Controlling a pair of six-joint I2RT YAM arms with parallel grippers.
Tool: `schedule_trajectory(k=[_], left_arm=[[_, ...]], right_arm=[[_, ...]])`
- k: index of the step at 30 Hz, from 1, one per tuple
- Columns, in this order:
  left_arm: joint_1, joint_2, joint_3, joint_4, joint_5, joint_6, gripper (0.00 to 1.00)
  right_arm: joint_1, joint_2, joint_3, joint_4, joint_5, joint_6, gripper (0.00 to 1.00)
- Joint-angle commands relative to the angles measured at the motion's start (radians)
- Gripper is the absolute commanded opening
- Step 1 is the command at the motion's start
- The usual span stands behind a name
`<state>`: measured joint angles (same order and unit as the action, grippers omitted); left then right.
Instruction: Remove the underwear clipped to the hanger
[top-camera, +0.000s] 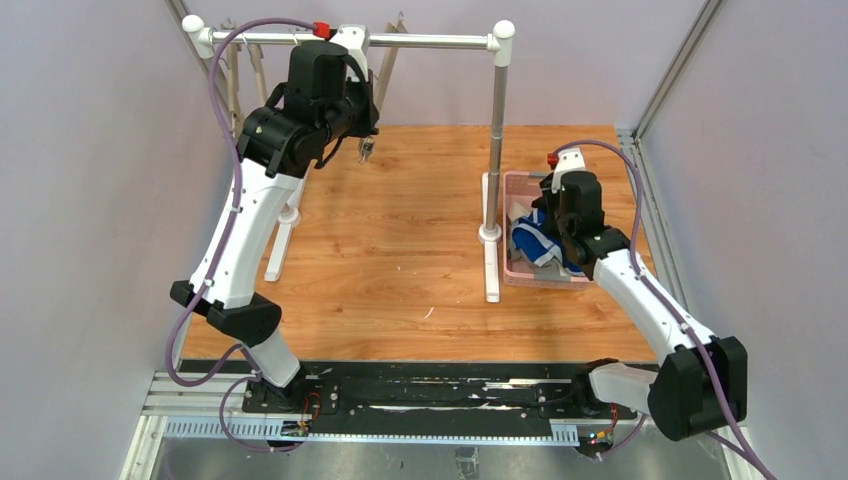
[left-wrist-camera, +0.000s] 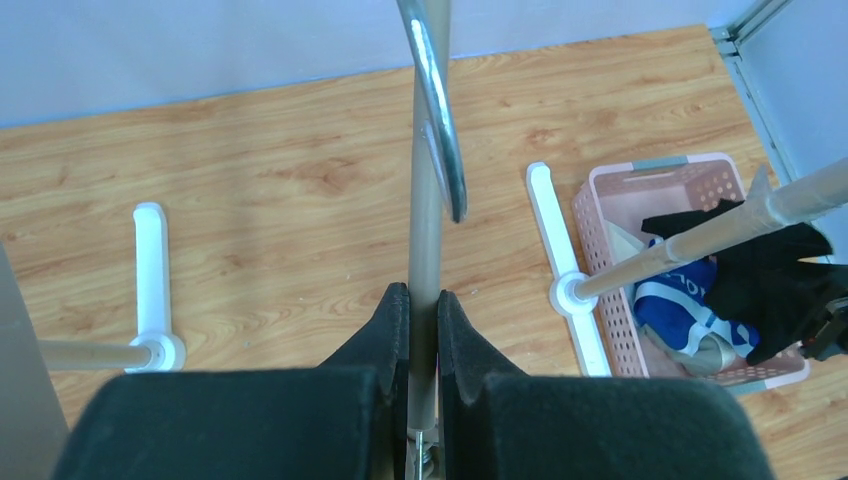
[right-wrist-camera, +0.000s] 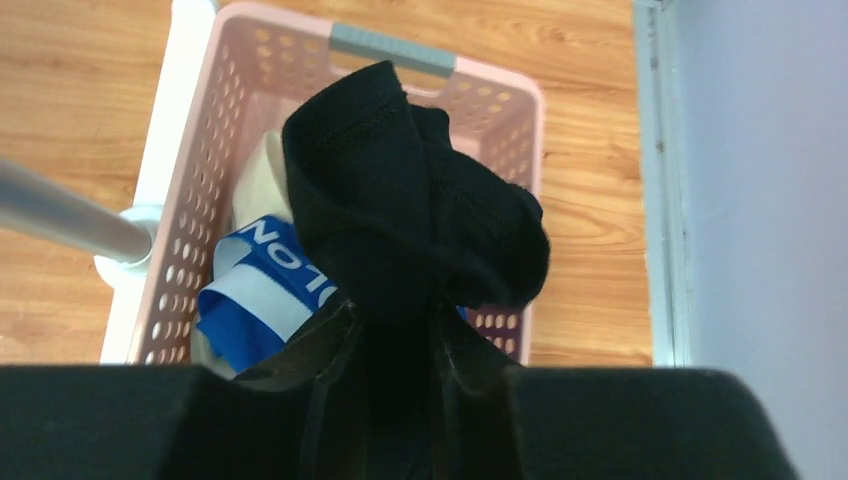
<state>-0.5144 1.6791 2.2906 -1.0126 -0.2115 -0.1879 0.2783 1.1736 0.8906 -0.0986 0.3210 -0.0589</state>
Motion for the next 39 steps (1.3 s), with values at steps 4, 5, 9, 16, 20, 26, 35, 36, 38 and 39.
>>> schedule_trajectory(k=[4, 5, 9, 16, 20, 26, 35, 36, 38, 39], left_arm=[[0.014, -0.031, 0.031, 0.063, 0.004, 0.005, 0.00], [0.015, -0.033, 0.029, 0.064, 0.009, 0.006, 0.00], [0.016, -0.052, -0.007, 0.084, 0.033, 0.006, 0.00], [0.016, -0.108, -0.086, 0.129, 0.062, 0.017, 0.00], [0.016, -0.159, -0.151, 0.178, 0.067, 0.021, 0.00], [0.017, -0.186, -0.159, 0.197, 0.051, 0.017, 0.00], [0.017, -0.180, -0.133, 0.210, 0.044, 0.013, 0.00], [0.016, -0.167, -0.112, 0.206, 0.037, 0.018, 0.00], [0.017, -0.141, -0.075, 0.199, 0.023, 0.027, 0.00], [0.017, -0.127, -0.056, 0.197, 0.016, 0.031, 0.00]], right_arm=[[-0.013, 0.003, -0.058, 0.009, -0.146, 0.094, 0.68], [-0.013, -0.008, -0.071, 0.010, -0.155, 0.101, 0.68], [-0.011, -0.075, -0.124, 0.009, -0.185, 0.118, 0.69], [-0.003, -0.197, -0.196, 0.004, -0.257, 0.154, 0.70], [0.004, -0.236, -0.229, 0.005, -0.256, 0.160, 0.71], [0.018, -0.240, -0.250, 0.009, -0.264, 0.153, 0.71], [0.029, -0.241, -0.258, 0.023, -0.279, 0.141, 0.72], [0.031, -0.244, -0.259, 0.022, -0.281, 0.138, 0.72], [0.034, -0.251, -0.264, 0.025, -0.284, 0.133, 0.72], [0.036, -0.253, -0.265, 0.025, -0.284, 0.133, 0.72]])
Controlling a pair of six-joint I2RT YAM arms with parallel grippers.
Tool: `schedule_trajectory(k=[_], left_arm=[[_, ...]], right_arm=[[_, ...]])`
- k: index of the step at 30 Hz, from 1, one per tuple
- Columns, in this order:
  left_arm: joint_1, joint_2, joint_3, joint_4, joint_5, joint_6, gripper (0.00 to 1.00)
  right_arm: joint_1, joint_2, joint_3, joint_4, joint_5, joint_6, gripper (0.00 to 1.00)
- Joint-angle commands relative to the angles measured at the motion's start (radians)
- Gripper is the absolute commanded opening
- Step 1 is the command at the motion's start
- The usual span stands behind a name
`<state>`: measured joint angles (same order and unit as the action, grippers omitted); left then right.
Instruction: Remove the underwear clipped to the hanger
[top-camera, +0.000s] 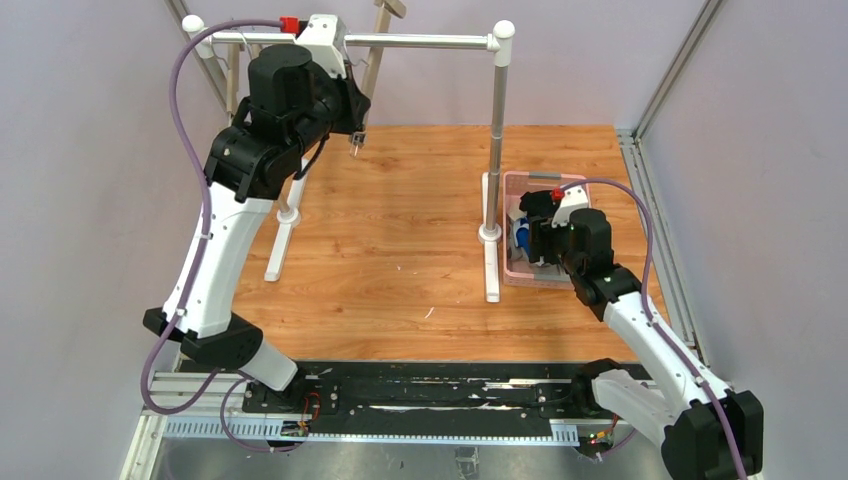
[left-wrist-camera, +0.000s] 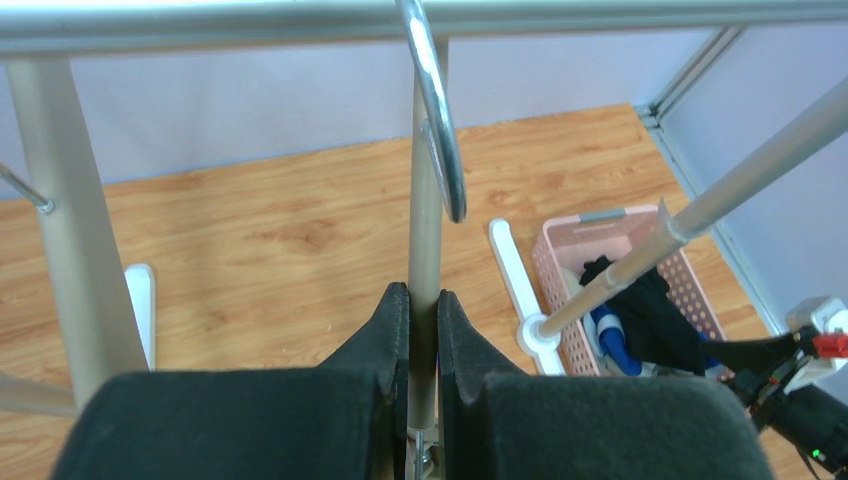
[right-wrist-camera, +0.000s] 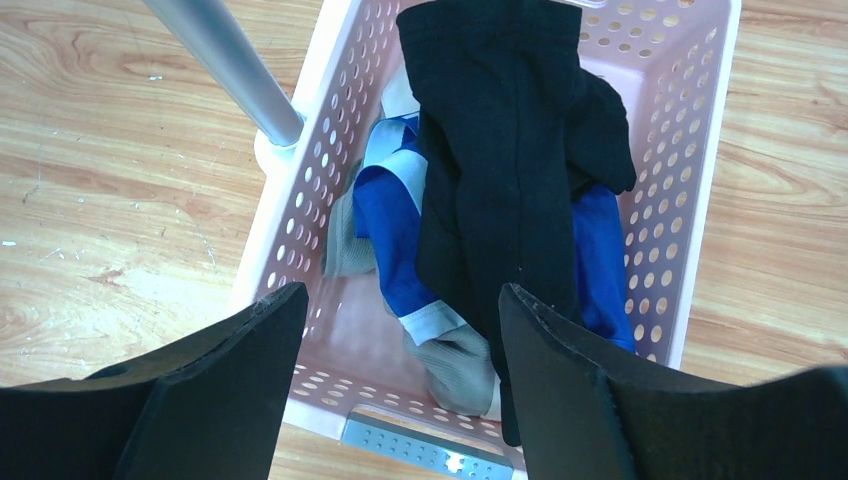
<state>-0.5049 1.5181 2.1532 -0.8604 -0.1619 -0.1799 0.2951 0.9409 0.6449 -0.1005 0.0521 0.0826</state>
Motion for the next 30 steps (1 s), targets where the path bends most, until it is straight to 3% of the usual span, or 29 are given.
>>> schedule_trajectory(k=[1, 6, 12, 16, 20, 26, 30], left_arm=[[0.009, 0.048, 0.102, 0.043, -0.036, 0.027, 0.00], [0.020, 0.126, 0.161, 0.017, -0.020, 0.033, 0.00], [0.020, 0.138, 0.096, 0.032, -0.022, 0.033, 0.02], [0.020, 0.110, 0.044, 0.053, -0.047, 0.033, 0.29], [0.020, 0.026, -0.049, 0.129, -0.039, 0.034, 0.46], [0.020, -0.115, -0.161, 0.204, -0.031, 0.050, 0.64], [0.020, -0.221, -0.252, 0.227, -0.034, 0.055, 0.67]], right_arm=[[0.021, -0.023, -0.023, 0.025, -0.015, -0.009, 0.72], [0.030, -0.035, -0.035, 0.021, -0.023, -0.007, 0.72], [0.036, -0.063, -0.038, 0.010, -0.015, -0.007, 0.72], [0.040, -0.087, -0.031, -0.008, -0.016, -0.006, 0.72], [0.042, -0.126, -0.029, -0.014, 0.016, 0.002, 0.72], [0.041, -0.174, 0.016, -0.077, 0.091, 0.003, 0.73], [0.042, -0.204, 0.043, -0.120, 0.123, 0.000, 0.73]])
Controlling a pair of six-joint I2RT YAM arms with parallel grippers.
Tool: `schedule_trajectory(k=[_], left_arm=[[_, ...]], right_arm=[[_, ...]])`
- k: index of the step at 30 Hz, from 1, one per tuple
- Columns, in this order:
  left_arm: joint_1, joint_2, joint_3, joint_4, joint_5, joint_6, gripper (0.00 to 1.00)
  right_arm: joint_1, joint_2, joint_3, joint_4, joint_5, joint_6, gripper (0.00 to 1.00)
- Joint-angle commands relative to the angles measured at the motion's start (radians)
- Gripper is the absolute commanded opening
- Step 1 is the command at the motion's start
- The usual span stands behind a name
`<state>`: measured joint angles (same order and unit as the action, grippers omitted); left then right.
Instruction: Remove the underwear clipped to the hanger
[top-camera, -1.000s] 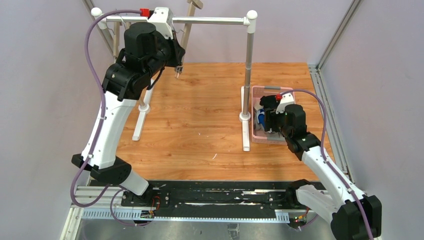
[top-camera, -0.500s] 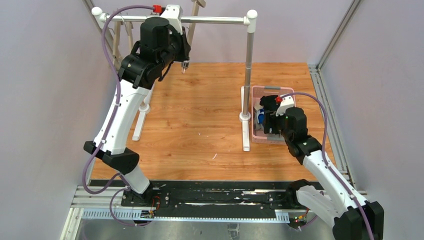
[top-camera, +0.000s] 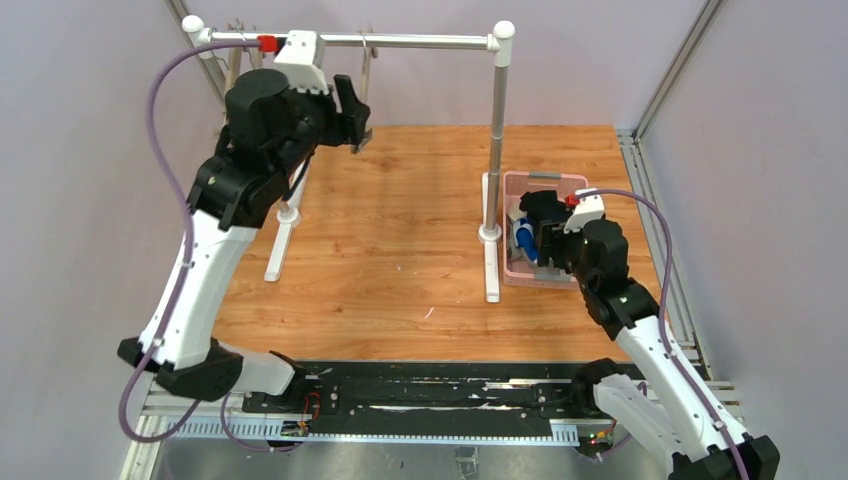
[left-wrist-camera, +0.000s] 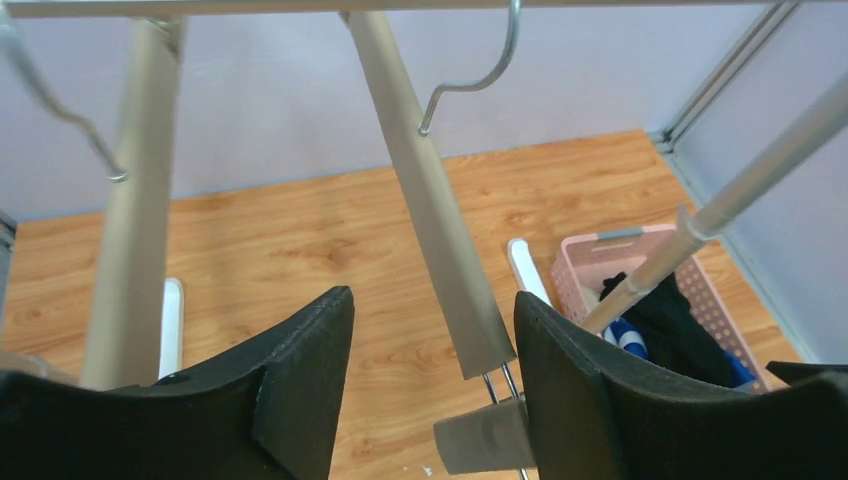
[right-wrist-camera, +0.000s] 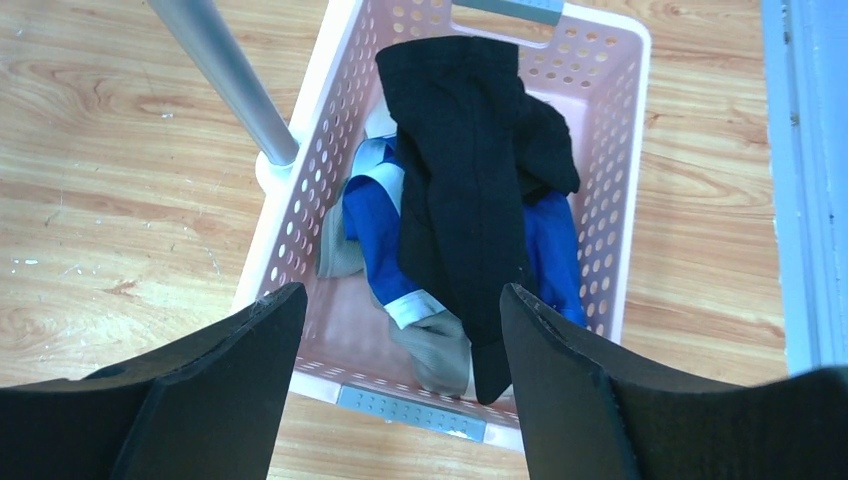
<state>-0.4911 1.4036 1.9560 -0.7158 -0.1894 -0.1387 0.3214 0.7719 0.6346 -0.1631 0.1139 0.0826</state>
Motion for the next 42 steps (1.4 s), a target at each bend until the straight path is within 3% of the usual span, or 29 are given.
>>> schedule_trajectory(k=[1, 12, 20, 25, 30, 42], left_arm=[[0.006, -0.135, -0.079, 0.086, -0.007, 0.014, 0.67], [0.006, -0.477, -0.351, 0.093, 0.072, 0.010, 0.75], [0.006, -0.791, -0.627, 0.128, -0.168, 0.047, 0.76], [0.006, -0.849, -0.681, -0.016, -0.241, -0.008, 0.76], [0.006, -0.933, -0.814, -0.053, -0.266, -0.076, 0.76], [0.006, -0.998, -0.912, -0.103, -0.293, -0.119, 0.76]], right_arm=[[0.015, -0.042, 0.061, -0.070, 0.068, 0.000, 0.73], [0.016, -0.161, 0.157, -0.191, 0.142, 0.002, 0.73], [0.015, -0.368, 0.192, -0.281, 0.230, -0.002, 0.73], [0.015, -0.471, 0.202, -0.319, 0.314, -0.014, 0.73], [0.015, -0.519, 0.210, -0.351, 0.370, -0.011, 0.73], [0.015, -0.488, 0.225, -0.391, 0.410, -0.002, 0.73]])
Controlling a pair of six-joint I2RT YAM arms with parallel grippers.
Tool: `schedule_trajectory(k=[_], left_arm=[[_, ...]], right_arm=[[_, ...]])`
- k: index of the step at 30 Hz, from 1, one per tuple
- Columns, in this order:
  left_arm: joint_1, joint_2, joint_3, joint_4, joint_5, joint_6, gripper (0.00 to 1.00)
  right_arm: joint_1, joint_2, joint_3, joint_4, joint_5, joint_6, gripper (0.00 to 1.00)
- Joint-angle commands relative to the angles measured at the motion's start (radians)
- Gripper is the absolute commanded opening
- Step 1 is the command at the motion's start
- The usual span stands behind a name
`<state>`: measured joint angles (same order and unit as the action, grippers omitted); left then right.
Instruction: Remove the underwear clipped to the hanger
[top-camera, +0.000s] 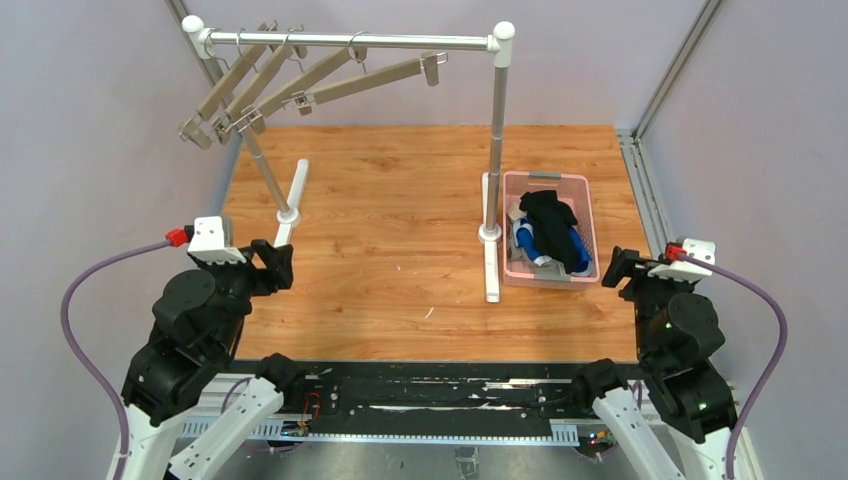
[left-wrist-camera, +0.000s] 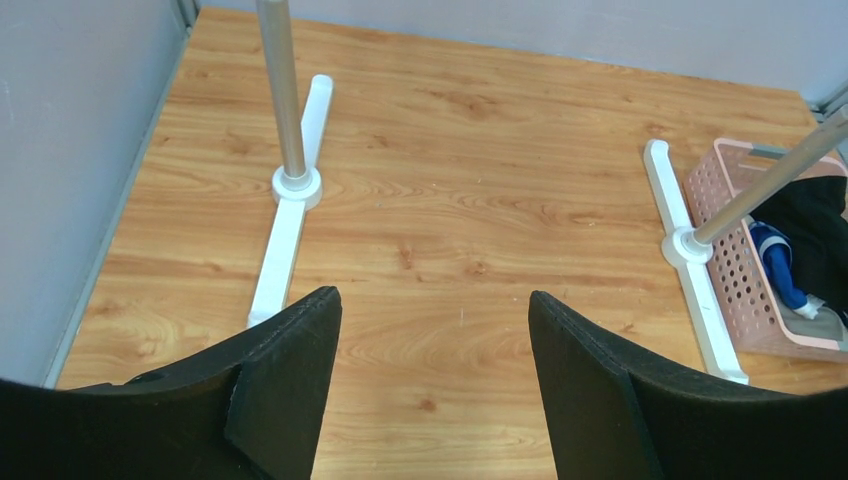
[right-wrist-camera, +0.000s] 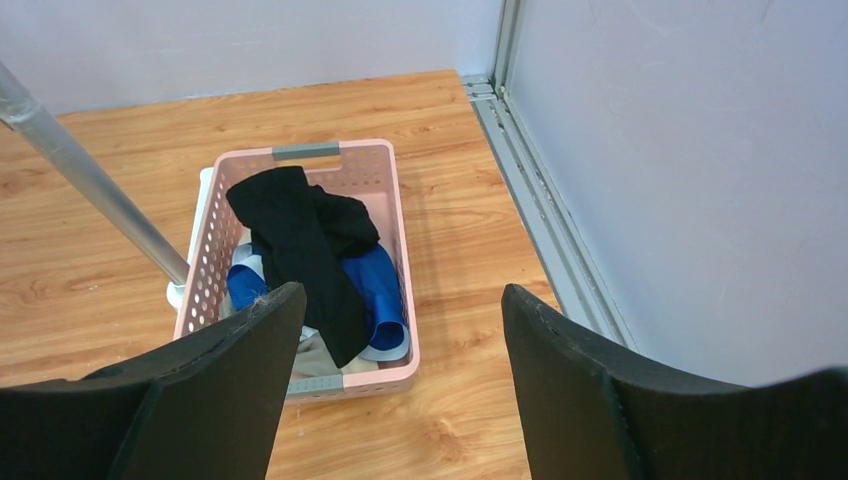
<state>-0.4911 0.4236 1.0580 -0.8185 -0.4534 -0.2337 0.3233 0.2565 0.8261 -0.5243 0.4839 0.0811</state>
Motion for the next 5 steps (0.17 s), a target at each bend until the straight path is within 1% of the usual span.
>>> schedule_trajectory(k=[1, 5], left_arm=[[0.006, -0.019, -0.016, -0.003, -0.031, -0.022, 0.77], [0.006, -0.020, -0.029, -0.013, -0.039, -0.021, 0.77]], right_arm=[[0.013, 0.037, 0.037, -0.032, 0.037, 0.000, 0.73], [0.013, 0.037, 0.026, -0.015, 0.020, 0.009, 0.74]])
